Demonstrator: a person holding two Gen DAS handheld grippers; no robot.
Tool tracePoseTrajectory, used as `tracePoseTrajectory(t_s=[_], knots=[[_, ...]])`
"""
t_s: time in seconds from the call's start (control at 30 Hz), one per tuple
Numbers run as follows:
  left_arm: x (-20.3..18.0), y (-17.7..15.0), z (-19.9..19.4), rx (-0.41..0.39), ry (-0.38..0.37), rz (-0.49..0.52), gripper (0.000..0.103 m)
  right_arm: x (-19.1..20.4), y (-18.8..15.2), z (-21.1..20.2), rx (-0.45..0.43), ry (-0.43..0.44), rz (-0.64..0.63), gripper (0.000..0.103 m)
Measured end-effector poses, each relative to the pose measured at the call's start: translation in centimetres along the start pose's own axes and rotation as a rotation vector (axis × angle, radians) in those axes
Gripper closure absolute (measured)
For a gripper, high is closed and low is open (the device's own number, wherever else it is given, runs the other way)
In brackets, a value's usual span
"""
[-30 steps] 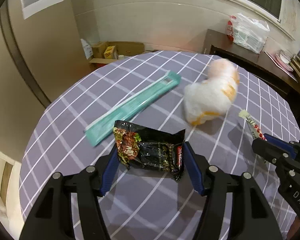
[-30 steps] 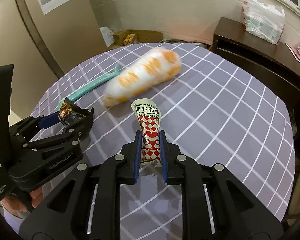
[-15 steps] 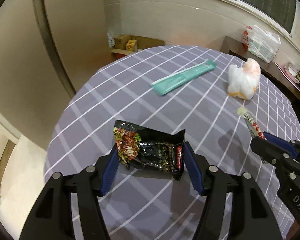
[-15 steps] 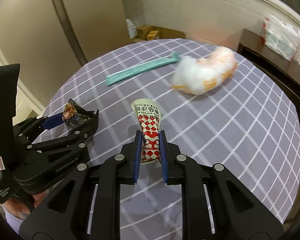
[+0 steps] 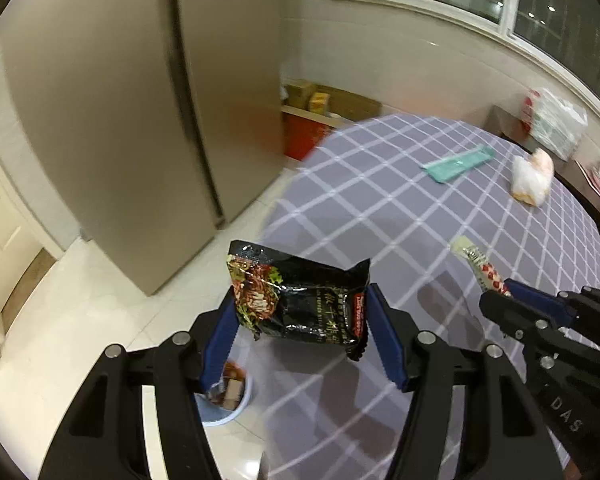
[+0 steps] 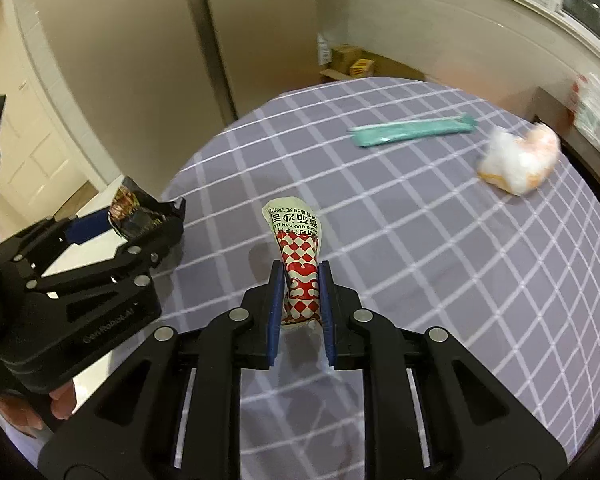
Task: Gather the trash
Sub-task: 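Carry the bag and packet over the bucket and open both grippers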
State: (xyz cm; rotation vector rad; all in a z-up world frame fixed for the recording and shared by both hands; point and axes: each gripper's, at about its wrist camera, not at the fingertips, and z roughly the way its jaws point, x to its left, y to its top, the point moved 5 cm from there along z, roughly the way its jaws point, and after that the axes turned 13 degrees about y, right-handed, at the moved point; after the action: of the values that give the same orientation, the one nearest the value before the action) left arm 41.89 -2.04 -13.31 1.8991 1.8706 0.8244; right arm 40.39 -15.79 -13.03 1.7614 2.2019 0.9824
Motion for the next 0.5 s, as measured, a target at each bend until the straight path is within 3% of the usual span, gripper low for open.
tracePoseTrajectory(t_s=[0.5], knots=[[12.0,-3.1,0.3,0.035,0.133,-0.129,0.042,11.5,0.4,5.2,0.076,0.102,-0.168,0.086]])
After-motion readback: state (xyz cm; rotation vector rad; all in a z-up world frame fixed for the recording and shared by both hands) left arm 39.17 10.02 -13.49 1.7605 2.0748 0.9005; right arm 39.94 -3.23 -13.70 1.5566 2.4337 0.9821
